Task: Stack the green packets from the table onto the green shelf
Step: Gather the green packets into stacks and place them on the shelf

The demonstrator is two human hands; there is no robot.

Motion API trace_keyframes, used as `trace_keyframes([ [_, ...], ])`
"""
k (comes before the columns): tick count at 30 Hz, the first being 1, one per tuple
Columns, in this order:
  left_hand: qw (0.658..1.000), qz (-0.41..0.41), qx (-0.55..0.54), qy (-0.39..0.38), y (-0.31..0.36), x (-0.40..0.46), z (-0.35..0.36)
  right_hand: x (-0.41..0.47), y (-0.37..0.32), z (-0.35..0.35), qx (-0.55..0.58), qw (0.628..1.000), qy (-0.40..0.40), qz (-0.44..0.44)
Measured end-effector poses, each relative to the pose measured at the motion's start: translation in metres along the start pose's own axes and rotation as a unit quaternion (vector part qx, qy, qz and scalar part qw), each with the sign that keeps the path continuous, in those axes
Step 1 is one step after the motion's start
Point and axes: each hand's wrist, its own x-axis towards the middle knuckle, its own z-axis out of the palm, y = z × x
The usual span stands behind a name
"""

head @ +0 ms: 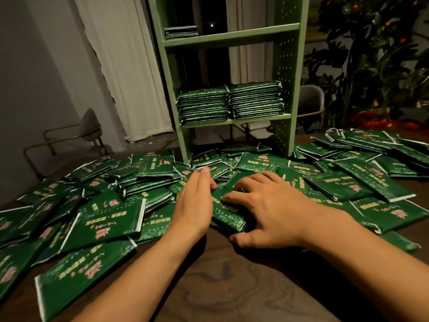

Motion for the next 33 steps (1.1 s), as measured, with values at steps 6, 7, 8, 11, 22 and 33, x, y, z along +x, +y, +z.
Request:
trace_keyframes([
  [6,0.988,0.027,0.153,0.003,0.003,0.001,-0.01,-0.01,-0.009,0.009,0.013,0.995,0.083,-0.06],
  [7,0.988,0.029,0.154,0.001,0.001,0.002,-0.01,-0.01,-0.009,0.01,0.017,0.994,0.093,-0.063],
  [8,0.987,0.032,0.155,-0.003,-0.001,0.002,-0.011,-0.01,-0.008,0.01,0.023,0.993,0.095,-0.063],
  [11,0.994,0.029,0.109,-0.001,-0.005,0.008,-0.012,-0.008,-0.005,0.012,0.037,0.989,0.122,-0.072],
  [22,0.965,0.002,-0.229,-0.126,0.012,-0.002,-0.025,-0.011,0.011,0.007,0.535,0.798,0.263,0.092],
  [33,0.949,0.02,-0.281,-0.145,0.014,-0.004,-0.024,-0.014,0.011,-0.009,0.609,0.724,0.298,0.124],
])
